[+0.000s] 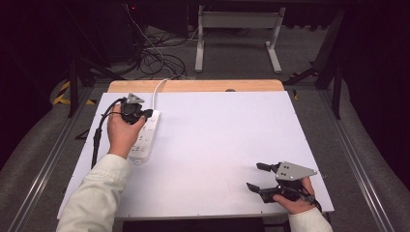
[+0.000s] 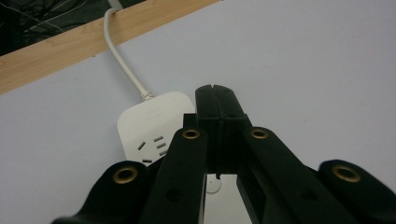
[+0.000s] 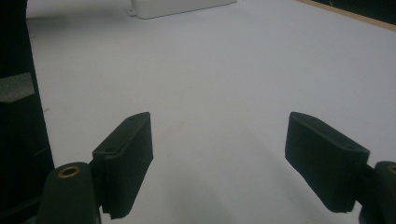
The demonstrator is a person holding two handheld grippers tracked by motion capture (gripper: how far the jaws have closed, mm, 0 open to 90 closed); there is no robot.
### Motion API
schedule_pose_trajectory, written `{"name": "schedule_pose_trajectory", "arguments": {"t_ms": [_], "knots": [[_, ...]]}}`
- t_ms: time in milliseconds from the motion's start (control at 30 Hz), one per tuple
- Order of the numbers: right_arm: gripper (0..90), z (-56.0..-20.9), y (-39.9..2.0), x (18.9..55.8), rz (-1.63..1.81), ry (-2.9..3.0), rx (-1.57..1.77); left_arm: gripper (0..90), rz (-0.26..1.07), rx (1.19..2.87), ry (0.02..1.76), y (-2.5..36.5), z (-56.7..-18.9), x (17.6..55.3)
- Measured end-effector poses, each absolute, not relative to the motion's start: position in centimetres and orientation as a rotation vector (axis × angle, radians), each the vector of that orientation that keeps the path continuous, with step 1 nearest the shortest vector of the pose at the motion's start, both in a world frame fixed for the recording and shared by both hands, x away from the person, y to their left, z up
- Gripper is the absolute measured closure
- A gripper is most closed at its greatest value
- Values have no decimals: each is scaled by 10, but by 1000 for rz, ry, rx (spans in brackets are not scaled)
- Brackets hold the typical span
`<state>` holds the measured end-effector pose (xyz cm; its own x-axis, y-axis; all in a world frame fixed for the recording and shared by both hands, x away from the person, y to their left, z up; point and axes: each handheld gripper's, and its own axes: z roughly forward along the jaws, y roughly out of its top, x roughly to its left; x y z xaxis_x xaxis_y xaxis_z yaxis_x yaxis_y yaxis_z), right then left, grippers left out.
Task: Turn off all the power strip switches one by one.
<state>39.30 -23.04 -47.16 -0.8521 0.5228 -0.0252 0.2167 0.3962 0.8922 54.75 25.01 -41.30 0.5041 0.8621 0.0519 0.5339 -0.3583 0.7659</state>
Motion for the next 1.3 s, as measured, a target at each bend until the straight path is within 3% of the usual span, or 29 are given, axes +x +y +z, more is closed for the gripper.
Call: {"name": "schedule_pose_trajectory", "arguments": {"t_ms": [400,433,467,600,833,933,1033,1300], "knots": [[241,-472,-232,394,1443,2351,658,897,526,1953,1043,261,-397,523],[241,-472,-232,394,1443,2351,657,827,524,1935,1034,261,-394,519],[241,-472,-232,394,1444,2349,656,697,527,1919,1023,261,-393,516],[239,-471,-232,393,1440,2347,659,659,494,1900,989,261,-386,500],[234,-471,-231,393,1443,2342,661,434,505,1885,867,255,-380,470],[233,-471,-231,393,1446,2342,659,395,502,1875,825,255,-380,458],[232,-471,-230,392,1444,2343,657,298,498,1841,779,255,-383,446],[229,-471,-230,392,1440,2340,657,273,464,1818,693,258,-396,417]]}}
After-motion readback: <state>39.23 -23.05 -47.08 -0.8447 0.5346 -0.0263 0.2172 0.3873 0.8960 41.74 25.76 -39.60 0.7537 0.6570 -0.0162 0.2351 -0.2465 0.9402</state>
